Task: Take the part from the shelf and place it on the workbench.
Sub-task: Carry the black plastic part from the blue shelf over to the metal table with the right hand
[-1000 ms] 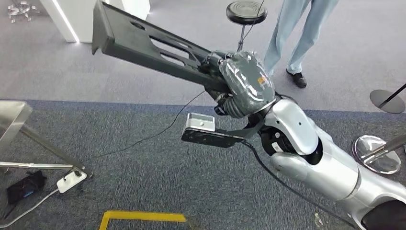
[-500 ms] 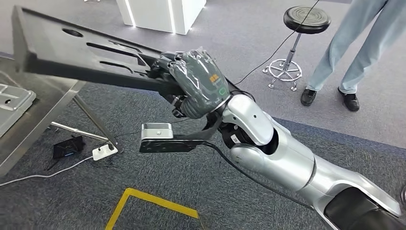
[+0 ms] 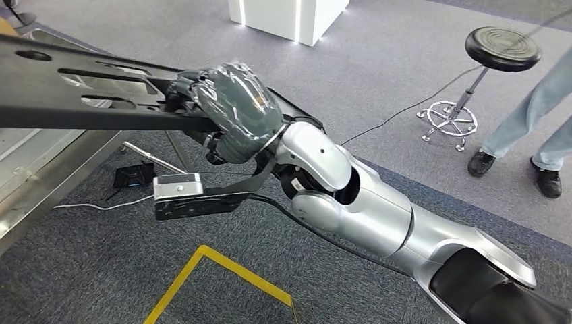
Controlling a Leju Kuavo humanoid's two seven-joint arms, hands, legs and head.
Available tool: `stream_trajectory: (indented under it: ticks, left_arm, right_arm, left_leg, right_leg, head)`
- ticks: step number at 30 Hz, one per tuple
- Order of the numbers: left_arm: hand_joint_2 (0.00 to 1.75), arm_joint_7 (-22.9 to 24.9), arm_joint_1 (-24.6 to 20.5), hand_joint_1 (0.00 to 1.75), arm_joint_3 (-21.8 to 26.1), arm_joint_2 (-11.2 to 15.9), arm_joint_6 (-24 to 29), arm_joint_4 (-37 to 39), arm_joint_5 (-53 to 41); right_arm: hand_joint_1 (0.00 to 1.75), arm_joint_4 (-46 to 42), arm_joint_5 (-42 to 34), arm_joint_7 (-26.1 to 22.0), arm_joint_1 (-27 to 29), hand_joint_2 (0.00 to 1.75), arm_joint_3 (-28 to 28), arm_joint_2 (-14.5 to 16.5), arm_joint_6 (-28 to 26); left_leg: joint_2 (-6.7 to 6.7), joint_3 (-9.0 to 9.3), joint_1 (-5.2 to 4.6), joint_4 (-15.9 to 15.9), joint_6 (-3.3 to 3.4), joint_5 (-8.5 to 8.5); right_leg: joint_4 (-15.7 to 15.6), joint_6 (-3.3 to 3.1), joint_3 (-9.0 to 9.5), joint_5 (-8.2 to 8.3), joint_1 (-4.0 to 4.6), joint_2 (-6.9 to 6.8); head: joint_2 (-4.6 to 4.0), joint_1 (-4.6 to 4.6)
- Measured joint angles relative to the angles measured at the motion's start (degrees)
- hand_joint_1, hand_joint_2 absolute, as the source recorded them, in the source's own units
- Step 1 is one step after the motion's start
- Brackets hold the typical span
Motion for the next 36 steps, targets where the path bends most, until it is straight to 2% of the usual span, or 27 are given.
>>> stream_trajectory:
  ticks: [2, 3, 4, 5, 6, 7, 8, 10, 11, 13, 14, 16, 18, 20, 21, 22, 23, 24, 26, 27, 29, 30, 31, 33, 34, 35, 36]
  left_arm:
    - [1.75, 0.21, -1.59, 0.0, 1.08, -1.23, -3.19, 1.61, -3.58]
    - [1.75, 0.32, -2.11, 0.0, 1.72, -1.89, -3.99, 2.39, -4.65]
    - [1.75, 0.44, -2.4, 0.0, 2.38, -2.55, -4.27, 3.06, -5.06]
    - [1.75, 0.63, -2.37, 0.0, 2.99, -3.14, -3.98, 3.63, -4.83]
    - [1.75, 0.83, -1.97, 0.0, 3.6, -3.61, -2.9, 4.09, -3.8]
    - [1.75, 0.84, -0.96, 0.0, 4.26, -3.89, -0.49, 4.35, -1.44]
    - [1.75, 0.56, 0.7, 0.0, 4.99, -4.02, 3.26, 4.38, 2.01]
    - [1.75, -1.07, 5.05, 0.0, 6.75, -3.9, 14.29, 3.51, 11.58]
    - [1.75, -1.99, 7.16, 0.0, 7.39, -3.77, 19.39, 2.82, 16.03]
    - [1.75, -3.1, 10.67, 0.0, 7.91, -3.37, 25.81, 1.44, 22.56]
    - [1.75, -3.4, 12.0, 0.0, 7.93, -3.16, 27.23, 0.9, 24.61]
    - [1.75, -3.78, 13.22, 0.0, 7.93, -2.75, 28.43, -0.07, 27.12]
    - [1.75, -4.04, 12.98, 0.0, 7.99, -2.61, 29.0, -0.84, 28.32]
    - [1.75, -4.37, 12.66, 0.0, 8.08, -2.68, 29.39, -1.52, 29.24]
    - [1.75, -4.52, 12.62, 0.0, 8.1, -2.73, 29.58, -1.88, 29.65]
    - [1.75, -4.65, 12.57, 0.0, 8.1, -2.76, 29.75, -2.2, 29.95]
    - [1.75, -4.72, 12.56, 0.0, 8.09, -2.77, 29.94, -2.47, 30.19]
    - [1.75, -4.79, 12.49, 0.0, 8.09, -2.75, 30.14, -2.69, 30.35]
    - [1.75, -4.91, 12.26, 0.0, 8.09, -2.69, 30.41, -3.13, 30.58]
    - [1.75, -4.95, 12.15, 0.0, 8.09, -2.65, 30.49, -3.32, 30.63]
    - [1.75, -4.98, 12.18, 0.0, 8.08, -2.61, 30.57, -3.68, 30.65]
    - [1.75, -5.01, 12.25, 0.0, 8.07, -2.61, 30.62, -3.87, 30.65]
    - [1.75, -5.05, 12.24, 0.0, 8.07, -2.62, 30.7, -4.04, 30.65]
    - [1.75, -5.14, 12.01, 0.0, 8.06, -2.63, 30.87, -4.32, 30.65]
    - [1.75, -5.17, 11.89, 0.0, 8.06, -2.64, 30.94, -4.41, 30.65]
    - [1.75, -5.2, 11.82, 0.0, 8.06, -2.66, 30.97, -4.51, 30.65]
    - [1.75, -5.21, 11.84, 0.0, 8.06, -2.69, 30.98, -4.61, 30.65]
  right_arm:
    - [1.75, 1.93, -0.68, -1.09, -1.12, 1.75, 0.44, 1.71, -0.33]
    - [1.75, 2.8, -0.85, -1.35, -1.46, 1.75, 0.66, 2.34, -0.43]
    - [1.75, 3.57, -0.92, -1.32, -1.59, 1.75, 0.87, 2.74, -0.43]
    - [1.75, 4.24, -0.86, -0.88, -1.63, 1.75, 1.13, 3.0, -0.33]
    - [1.75, 4.72, -0.69, 0.11, -1.66, 1.75, 1.37, 3.14, -0.05]
    - [1.75, 4.79, -0.32, 2.21, -1.69, 1.75, 1.54, 2.72, 0.65]
    - [1.75, 4.16, 0.15, 5.45, -1.64, 1.75, 1.6, 1.81, 1.86]
    - [1.75, 0.03, 0.89, 13.8, -0.88, 1.75, 1.11, -2.9, 5.58]
    - [1.75, -3.01, 1.04, 17.63, -0.08, 1.75, 0.5, -6.02, 7.52]
    - [1.75, -9.05, 1.15, 22.32, 1.8, 1.75, -1.31, -12.31, 10.54]
    - [1.75, -11.42, 1.22, 23.45, 2.58, 1.75, -2.19, -14.82, 11.48]
    - [1.75, -15.43, 1.33, 24.21, 3.44, 1.75, -3.34, -18.29, 12.41]
    - [1.75, -18.76, 1.36, 24.25, 3.81, 1.75, -3.8, -20.57, 12.7]
    - [1.75, -20.99, 1.36, 24.16, 4.15, 1.75, -3.95, -22.51, 12.94]
    - [1.75, -21.72, 1.36, 24.15, 4.32, 1.75, -3.96, -23.24, 13.02]
    - [1.75, -22.36, 1.36, 24.16, 4.44, 1.75, -3.97, -23.84, 13.04]
    - [1.75, -23.01, 1.36, 24.18, 4.51, 1.75, -4.01, -24.38, 13.03]
    - [1.75, -23.64, 1.36, 24.15, 4.55, 1.75, -4.07, -24.93, 13.01]
    - [1.75, -24.68, 1.36, 24.0, 4.55, 1.75, -4.27, -26.07, 12.97]
    - [1.75, -25.07, 1.36, 23.92, 4.57, 1.75, -4.35, -26.59, 12.96]
    - [1.75, -25.71, 1.36, 23.86, 4.62, 1.75, -4.44, -27.37, 12.94]
    - [1.75, -25.94, 1.36, 23.85, 4.62, 1.75, -4.55, -27.72, 12.94]
    - [1.75, -26.2, 1.36, 23.84, 4.61, 1.75, -4.71, -28.03, 12.93]
    - [1.75, -26.59, 1.36, 23.8, 4.7, 1.75, -5.03, -28.75, 12.93]
    - [1.75, -26.71, 1.36, 23.77, 4.84, 1.75, -5.11, -29.04, 12.94]
    - [1.75, -26.76, 1.36, 23.75, 5.01, 1.75, -5.13, -29.32, 12.94]
    - [1.75, -26.77, 1.36, 23.74, 5.17, 1.75, -5.13, -29.57, 12.95]
  left_leg:
    - [-1.11, 0.18, 0.26, -0.2, 0.62, 0.11]
    - [-1.71, 0.17, 0.29, -0.17, 0.84, 0.11]
    - [-2.46, 0.17, 0.31, -0.11, 0.89, 0.08]
    - [-3.25, 0.18, 0.32, -0.02, 0.91, 0.03]
    - [-4.05, 0.19, 0.36, 0.1, 0.89, -0.03]
    - [-4.78, 0.22, 0.41, 0.24, 0.8, -0.12]
    - [-5.42, 0.24, 0.5, 0.39, 0.65, -0.25]
    - [-6.78, 0.14, 0.66, 0.77, 0.18, -0.5]
    - [-7.5, 0.07, 0.85, 0.86, -0.11, -0.56]
    - [-9.02, -0.05, 1.21, 0.66, -0.84, -0.43]
    - [-8.94, -0.22, 1.27, 0.73, -1.1, -0.52]
    - [-6.03, -1.52, 0.95, 3.1, -1.36, -2.11]
    - [-2.19, -4.42, 0.72, 9.47, -1.53, -5.36]
    - [-0.98, -6.84, 0.77, 15.0, -1.78, -7.21]
    - [-0.75, -6.77, 0.79, 15.21, -1.83, -6.85]
    - [-0.42, -5.51, 0.75, 13.14, -1.78, -5.57]
    - [0.46, -3.3, 0.61, 9.39, -1.6, -3.81]
    - [1.9, -1.09, 0.21, 5.47, -1.26, -2.62]
    - [3.72, 1.63, -0.61, 0.57, -0.28, -1.49]
    - [3.62, 1.8, -0.93, 0.07, 0.15, -1.67]
    - [1.94, 1.96, -0.79, -0.28, 0.82, -1.41]
    - [1.2, 2.16, -0.6, -0.59, 1.1, -1.26]
    - [0.54, 2.37, -0.38, -0.9, 1.41, -1.08]
    - [-0.78, 2.5, -0.16, -1.13, 1.83, -0.91]
    - [-1.53, 2.45, -0.14, -1.09, 1.96, -0.89]
    - [-2.35, 2.43, -0.12, -1.02, 1.99, -0.9]
    - [-3.21, 2.42, -0.08, -0.9, 1.96, -0.92]
  right_leg:
    - [5.61, 0.22, -2.83, -2.66, -0.21, 3.93]
    - [9.55, 0.28, -4.95, -4.17, -0.21, 4.99]
    - [12.91, 0.37, -6.9, -5.08, -0.21, 5.38]
    - [14.61, 0.44, -8.14, -4.98, -0.21, 5.49]
    - [14.33, 0.46, -8.45, -3.89, -0.23, 5.55]
    - [11.75, 0.4, -7.63, -1.88, -0.25, 5.82]
    - [7.79, 0.31, -6.08, 0.33, -0.33, 6.77]
    - [1.03, 0.25, -3.18, 2.82, -0.53, 9.15]
    - [-0.56, 0.23, -2.39, 3.03, -0.47, 9.8]
    - [-1.15, -0.14, -1.73, 2.91, -0.17, 8.82]
    - [-1.5, -0.51, -1.43, 3.07, -0.16, 8.08]
    - [-2.36, -1.21, -0.88, 3.58, -0.41, 6.78]
    - [-2.71, -1.56, -0.65, 3.67, -0.39, 5.47]
    - [-2.68, -1.67, -0.46, 3.4, -0.22, 3.86]
    - [-2.66, -1.69, -0.35, 3.26, -0.14, 3.09]
    - [-2.63, -1.66, -0.21, 3.1, -0.08, 2.4]
    - [-2.58, -1.58, -0.02, 2.91, -0.02, 1.79]
    - [-2.54, -1.42, 0.19, 2.71, 0.08, 1.18]
    - [-2.49, -0.97, 0.55, 2.31, 0.32, -0.1]
    - [-2.52, -0.7, 0.69, 2.15, 0.4, -0.8]
    - [-2.5, -0.09, 0.96, 1.74, 0.35, -1.78]
    - [-1.95, 0.25, 0.89, 1.24, 0.22, -0.93]
    - [-0.41, 0.53, 0.29, 0.25, 0.06, 0.62]
    - [6.19, 0.96, -2.82, -2.95, -0.27, 4.25]
    - [10.15, 1.12, -4.88, -4.46, -0.38, 5.03]
    - [13.06, 1.3, -6.51, -5.18, -0.5, 5.31]
    - [14.0, 1.45, -7.26, -4.79, -0.63, 5.4]
  head:
    - [0.0, 0.03]
    - [0.0, 0.03]
    - [0.0, 0.03]
    - [0.0, 0.04]
    - [0.0, 0.03]
    - [0.0, 0.06]
    - [0.0, 0.03]
    - [0.0, -0.04]
    - [0.0, -0.08]
    - [0.0, 0.22]
    - [0.0, 0.37]
    - [0.0, 0.29]
    - [0.0, -0.05]
    - [0.0, -0.08]
    - [0.0, -0.08]
    - [0.0, -0.08]
    - [0.0, -0.1]
    - [0.0, -0.1]
    - [0.0, -0.07]
    - [0.0, -0.04]
    - [0.0, -0.05]
    - [0.0, 0.03]
    - [0.0, 0.13]
    - [0.0, 0.31]
    - [0.0, 0.33]
    - [0.0, 0.33]
    - [0.0, 0.32]
